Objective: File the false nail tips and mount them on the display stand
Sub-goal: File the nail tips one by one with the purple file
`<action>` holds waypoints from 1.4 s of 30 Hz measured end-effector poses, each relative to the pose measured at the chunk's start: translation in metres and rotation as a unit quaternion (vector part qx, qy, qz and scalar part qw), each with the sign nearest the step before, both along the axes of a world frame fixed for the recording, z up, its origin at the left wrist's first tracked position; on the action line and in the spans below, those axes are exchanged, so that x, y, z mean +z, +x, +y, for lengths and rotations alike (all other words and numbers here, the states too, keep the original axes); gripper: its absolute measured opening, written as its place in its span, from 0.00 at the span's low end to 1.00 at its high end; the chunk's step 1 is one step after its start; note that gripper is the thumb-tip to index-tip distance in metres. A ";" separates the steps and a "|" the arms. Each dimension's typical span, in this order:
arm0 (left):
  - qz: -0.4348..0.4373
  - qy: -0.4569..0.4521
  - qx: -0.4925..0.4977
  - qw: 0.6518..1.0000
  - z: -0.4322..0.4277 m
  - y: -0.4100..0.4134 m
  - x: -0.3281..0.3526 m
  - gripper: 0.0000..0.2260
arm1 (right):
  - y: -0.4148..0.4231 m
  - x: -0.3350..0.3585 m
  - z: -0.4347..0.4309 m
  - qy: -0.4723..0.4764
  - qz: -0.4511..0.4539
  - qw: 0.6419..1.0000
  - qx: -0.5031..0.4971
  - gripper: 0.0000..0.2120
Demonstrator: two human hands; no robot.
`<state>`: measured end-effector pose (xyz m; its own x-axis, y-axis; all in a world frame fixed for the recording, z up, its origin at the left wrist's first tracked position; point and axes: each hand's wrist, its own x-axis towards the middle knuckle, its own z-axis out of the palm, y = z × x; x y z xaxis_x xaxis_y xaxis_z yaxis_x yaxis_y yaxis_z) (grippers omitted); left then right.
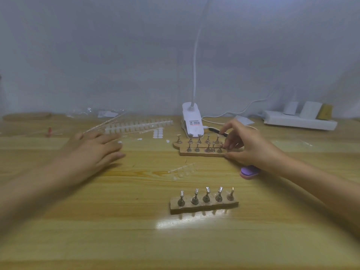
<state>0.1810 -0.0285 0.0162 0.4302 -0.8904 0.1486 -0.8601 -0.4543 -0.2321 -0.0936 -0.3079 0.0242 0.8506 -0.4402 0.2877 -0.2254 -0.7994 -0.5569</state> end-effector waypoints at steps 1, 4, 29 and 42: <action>0.028 -0.018 0.004 0.999 -0.005 -0.004 0.000 0.31 | 0.000 0.000 0.000 0.000 0.006 1.000 0.000 0.23; 0.091 -0.144 -0.092 0.981 -0.018 -0.028 0.000 0.18 | -0.003 -0.002 0.001 0.000 0.021 1.000 -0.001 0.22; 0.254 -0.258 -0.349 0.864 -0.067 -0.104 -0.013 0.07 | -0.013 0.001 0.055 0.007 0.055 0.997 0.057 0.09; 0.688 -0.276 -0.187 0.645 -0.069 -0.114 -0.003 0.17 | -0.012 0.006 0.058 0.162 -0.095 0.979 0.080 0.04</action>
<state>0.0669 -0.0974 0.0128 0.2638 -0.9448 0.1943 -0.1525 0.1581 0.9756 -0.1060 -0.2501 0.0302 0.8612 -0.3997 0.3140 0.0206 -0.5898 -0.8073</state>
